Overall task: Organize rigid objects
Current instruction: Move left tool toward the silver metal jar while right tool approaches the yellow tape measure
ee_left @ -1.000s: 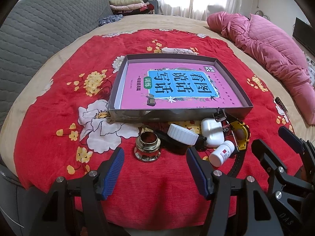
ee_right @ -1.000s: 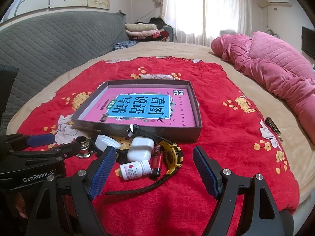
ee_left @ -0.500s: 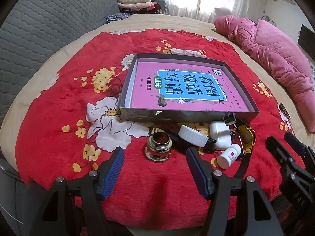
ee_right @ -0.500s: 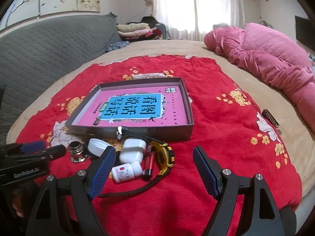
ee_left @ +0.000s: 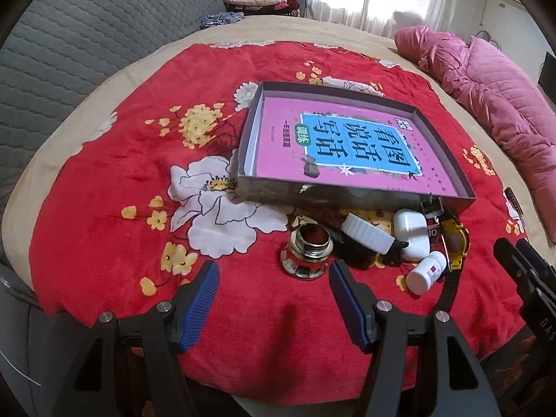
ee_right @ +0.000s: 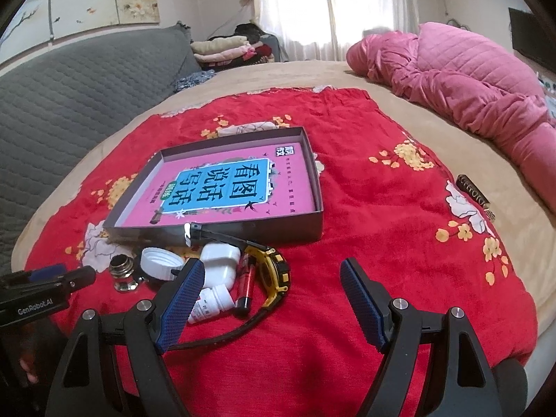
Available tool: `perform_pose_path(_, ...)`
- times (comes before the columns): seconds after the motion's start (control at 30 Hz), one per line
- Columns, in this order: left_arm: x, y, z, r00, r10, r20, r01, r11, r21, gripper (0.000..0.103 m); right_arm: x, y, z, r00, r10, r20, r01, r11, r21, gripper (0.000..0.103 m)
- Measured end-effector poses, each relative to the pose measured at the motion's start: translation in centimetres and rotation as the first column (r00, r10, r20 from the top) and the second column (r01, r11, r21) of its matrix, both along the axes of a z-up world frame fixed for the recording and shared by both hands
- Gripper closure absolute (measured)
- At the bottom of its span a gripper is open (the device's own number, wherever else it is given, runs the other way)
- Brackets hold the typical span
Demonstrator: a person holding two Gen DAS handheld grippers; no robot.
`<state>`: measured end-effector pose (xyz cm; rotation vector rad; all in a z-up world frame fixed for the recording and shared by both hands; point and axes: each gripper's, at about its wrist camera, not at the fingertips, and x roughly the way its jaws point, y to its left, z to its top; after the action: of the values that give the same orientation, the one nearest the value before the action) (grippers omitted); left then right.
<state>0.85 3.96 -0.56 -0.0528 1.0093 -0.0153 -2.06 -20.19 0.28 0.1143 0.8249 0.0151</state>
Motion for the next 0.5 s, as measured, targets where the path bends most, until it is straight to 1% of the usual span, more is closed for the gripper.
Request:
perform_pose_path(0.23, 0.1, -0.6, -0.8, 0.999, -0.028, -0.018, 0.028, 1.0, -0.001, 0.038, 0.2, -0.1, -0.3, 1.0, -0.002, -0.013, 0.002, 1.0, 0.007, 0.022)
perform_pose_path(0.5, 0.5, -0.7, -1.8, 0.998, -0.037, -0.05, 0.036, 0.999, -0.009, 0.038, 0.9, -0.7, -1.6, 0.997, -0.012, -0.079, 0.015, 0.999, 0.04, 0.022)
